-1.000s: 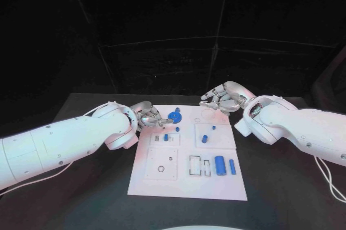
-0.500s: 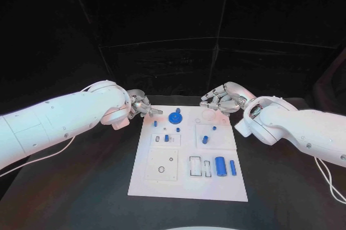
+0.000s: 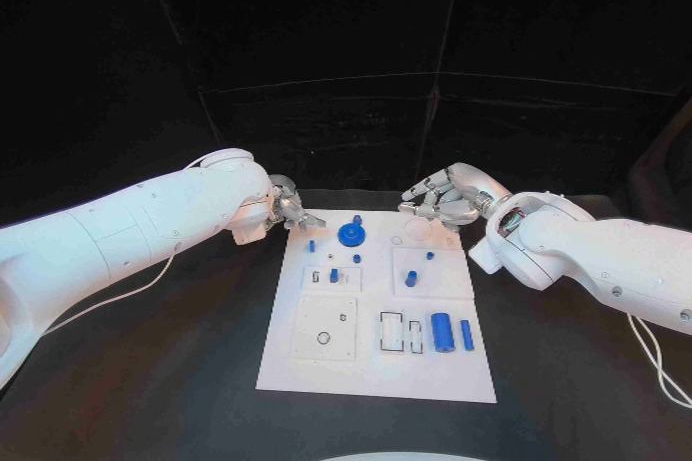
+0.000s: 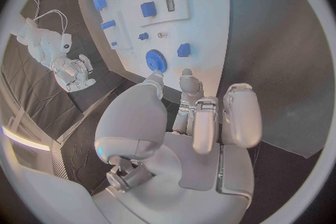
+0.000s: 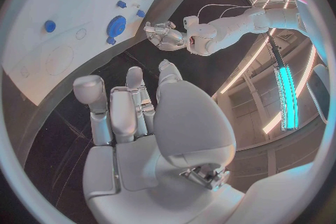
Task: Assemble the parts on the task board
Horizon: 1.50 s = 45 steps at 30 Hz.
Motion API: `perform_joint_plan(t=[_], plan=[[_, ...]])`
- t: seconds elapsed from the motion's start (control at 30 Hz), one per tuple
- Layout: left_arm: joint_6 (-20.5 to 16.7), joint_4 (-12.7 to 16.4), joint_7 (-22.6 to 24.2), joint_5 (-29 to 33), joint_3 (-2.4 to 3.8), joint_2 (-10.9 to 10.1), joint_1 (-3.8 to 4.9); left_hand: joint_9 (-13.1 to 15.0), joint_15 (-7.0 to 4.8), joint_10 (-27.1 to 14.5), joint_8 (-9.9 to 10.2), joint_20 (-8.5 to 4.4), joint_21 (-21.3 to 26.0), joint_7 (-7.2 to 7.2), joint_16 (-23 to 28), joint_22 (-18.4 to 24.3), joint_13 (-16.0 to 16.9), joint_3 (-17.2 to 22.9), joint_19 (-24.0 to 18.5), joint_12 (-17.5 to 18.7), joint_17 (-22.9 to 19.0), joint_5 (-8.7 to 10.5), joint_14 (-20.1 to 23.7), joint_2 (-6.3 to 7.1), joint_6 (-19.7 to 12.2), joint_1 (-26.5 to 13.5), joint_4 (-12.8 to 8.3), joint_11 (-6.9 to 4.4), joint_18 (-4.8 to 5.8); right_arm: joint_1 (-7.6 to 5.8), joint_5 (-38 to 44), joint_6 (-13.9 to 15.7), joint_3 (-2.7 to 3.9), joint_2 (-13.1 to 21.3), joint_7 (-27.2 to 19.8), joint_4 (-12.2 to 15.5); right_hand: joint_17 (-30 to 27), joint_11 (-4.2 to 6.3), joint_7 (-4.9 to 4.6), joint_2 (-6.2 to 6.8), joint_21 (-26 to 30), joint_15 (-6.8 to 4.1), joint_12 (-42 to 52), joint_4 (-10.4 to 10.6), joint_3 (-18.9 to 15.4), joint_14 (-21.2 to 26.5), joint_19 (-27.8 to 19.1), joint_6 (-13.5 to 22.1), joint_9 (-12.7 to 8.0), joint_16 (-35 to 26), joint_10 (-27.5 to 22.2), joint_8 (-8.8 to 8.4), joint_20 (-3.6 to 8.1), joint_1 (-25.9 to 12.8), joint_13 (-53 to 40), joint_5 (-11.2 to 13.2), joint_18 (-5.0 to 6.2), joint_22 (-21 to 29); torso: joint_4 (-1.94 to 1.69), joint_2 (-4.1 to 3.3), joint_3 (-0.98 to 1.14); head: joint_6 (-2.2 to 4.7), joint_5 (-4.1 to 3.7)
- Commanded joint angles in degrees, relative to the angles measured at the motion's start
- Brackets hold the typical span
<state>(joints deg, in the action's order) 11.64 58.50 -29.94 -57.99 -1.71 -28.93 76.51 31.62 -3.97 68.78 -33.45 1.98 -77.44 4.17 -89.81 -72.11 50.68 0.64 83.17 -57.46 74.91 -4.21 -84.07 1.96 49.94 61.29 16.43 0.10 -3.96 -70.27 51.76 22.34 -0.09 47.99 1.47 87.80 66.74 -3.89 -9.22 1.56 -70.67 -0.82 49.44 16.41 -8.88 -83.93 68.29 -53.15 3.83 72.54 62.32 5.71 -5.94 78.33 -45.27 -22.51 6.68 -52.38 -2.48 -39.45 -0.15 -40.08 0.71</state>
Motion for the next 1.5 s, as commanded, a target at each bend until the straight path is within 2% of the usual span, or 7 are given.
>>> perform_joint_plan(t=[0.03, 0.13, 0.23, 0.37, 0.57, 0.93, 1.5], plan=[[3.5, -1.8, 0.8, -1.6, -0.16, 1.0, 0.00, -0.1, 0.32, -0.4, 0.4, 0.46, 0.2, 0.10, -0.2, -0.1, 0.0, -0.8, 0.1, 0.2, 15.1, -0.05, -5.9, -0.32, -0.3, 0.4, 0.1, 0.00, 0.08, -0.09, -0.2, -0.2, 0.03, -0.1, -0.6, 0.0, -0.1, -0.20, 0.16, -0.53, 0.3, 0.52, -0.3, 0.0, -0.2, -0.3, -0.6, 0.4, 0.1, -0.2, -0.4, 0.24, 0.00, 0.1, 0.1, -0.3, 0.83, 0.1, -0.08, 0.05, -0.01, -0.15, 0.02], [4.0, -3.3, 1.5, -1.7, -0.37, 2.0, -0.10, -0.5, 0.43, -0.4, 0.5, 0.55, 0.1, 0.10, -0.2, -0.2, 0.2, -2.4, 0.1, -0.1, 15.1, 1.26, -5.9, -0.85, 0.0, -0.9, 0.3, 0.06, 0.08, -0.09, -0.2, -0.2, 0.03, -0.2, -0.6, 0.0, -0.1, -0.20, 0.16, -0.53, 0.3, 0.52, -0.3, 0.0, -0.2, -0.3, -0.6, 0.4, 0.1, -0.2, -0.4, 0.24, 0.00, 0.1, 0.1, -0.3, 0.83, 0.1, -0.10, 0.07, 0.02, -0.21, 0.01], [4.5, -4.3, 1.9, -1.8, -0.53, 2.7, -0.18, -0.7, 0.40, -0.4, 0.5, 0.58, 0.1, 0.11, -0.2, -0.4, 0.2, -3.1, 0.1, -0.2, 15.1, 1.38, -5.9, -0.82, 0.1, -1.3, 0.3, 0.03, 0.12, -0.09, -0.2, -0.2, 0.03, -0.3, -0.6, 0.0, -0.1, -0.20, 0.16, -0.53, 0.3, 0.52, -0.3, 0.0, -0.2, -0.3, -0.6, 0.4, 0.1, -0.2, -0.4, 0.24, 0.00, 0.1, 0.1, -0.3, 0.83, 0.1, -0.05, 0.08, 0.01, -0.32, 0.07], [5.3, -5.2, 2.2, -1.8, -0.65, 3.3, -0.24, -0.7, 0.38, -0.3, 0.5, 0.58, 0.0, 0.09, -0.2, -0.5, 0.3, -3.3, 0.2, -0.4, 15.1, 1.39, -5.9, -0.82, 0.2, -1.2, 0.2, 0.01, 0.14, -0.09, -0.2, -0.3, 0.03, -0.5, -0.6, -0.1, -0.1, -0.20, 0.16, -0.53, 0.3, 0.52, -0.3, 0.0, -0.2, -0.3, -0.6, 0.4, 0.1, -0.2, -0.4, 0.24, 0.00, 0.1, 0.1, -0.3, 0.83, 0.1, -0.17, 0.14, 0.02, -0.49, 0.04], [6.7, -6.1, 2.0, -1.9, -0.82, 3.9, -0.34, -1.0, 0.32, -0.3, 0.5, 0.55, 0.0, 0.00, -0.2, -0.6, 0.4, -3.7, 0.2, -0.6, 15.1, 1.36, -5.9, -1.51, 0.6, 0.8, -0.3, -0.06, 0.14, -0.08, -0.2, -0.3, 0.03, -0.6, -0.7, -0.2, -0.1, -0.21, 0.15, -0.60, 0.4, 0.52, -0.3, 0.0, -0.3, -0.3, -0.6, 0.5, 0.1, -0.2, -0.4, 0.25, -0.01, 0.2, 0.1, -0.4, 0.84, 0.1, -0.16, 0.12, 0.04, -0.62, 0.08], [8.0, -6.6, 2.0, -2.4, -1.55, 4.4, -0.57, -1.4, 0.28, 0.0, 0.5, 0.51, -0.1, -0.08, -0.2, -0.9, 0.7, -3.8, 0.3, -1.1, 15.1, 1.33, -5.9, -2.44, 1.0, 3.1, -0.6, -0.14, 0.18, -0.08, -0.2, -0.4, 0.03, -0.7, -0.7, -0.3, -0.1, -0.21, 0.15, -0.64, 0.4, 0.53, -0.3, -0.1, -0.3, -0.3, -0.6, 0.5, 0.1, -0.2, -0.5, 0.26, -0.02, 0.2, 0.2, -0.4, 0.84, 0.2, -0.12, 0.12, 0.05, -0.80, 0.11], [7.0, -6.4, 2.5, -2.5, -1.72, 4.6, -0.82, -1.7, 0.24, 0.1, 0.6, 0.48, -0.2, -0.12, -0.2, -1.0, 0.6, -3.4, 0.3, -1.2, 15.1, 1.31, -5.9, -3.52, 1.2, 5.0, -1.0, -0.18, 0.19, -0.08, -0.2, -0.4, 0.03, -0.9, -0.7, -0.4, -0.1, -0.21, 0.15, -0.64, 0.4, 0.53, -0.3, -0.1, -0.3, -0.3, -0.6, 0.5, 0.1, -0.2, -0.5, 0.26, -0.02, 0.2, 0.2, -0.4, 0.84, 0.2, -0.16, 0.19, 0.09, -0.94, 0.09]])
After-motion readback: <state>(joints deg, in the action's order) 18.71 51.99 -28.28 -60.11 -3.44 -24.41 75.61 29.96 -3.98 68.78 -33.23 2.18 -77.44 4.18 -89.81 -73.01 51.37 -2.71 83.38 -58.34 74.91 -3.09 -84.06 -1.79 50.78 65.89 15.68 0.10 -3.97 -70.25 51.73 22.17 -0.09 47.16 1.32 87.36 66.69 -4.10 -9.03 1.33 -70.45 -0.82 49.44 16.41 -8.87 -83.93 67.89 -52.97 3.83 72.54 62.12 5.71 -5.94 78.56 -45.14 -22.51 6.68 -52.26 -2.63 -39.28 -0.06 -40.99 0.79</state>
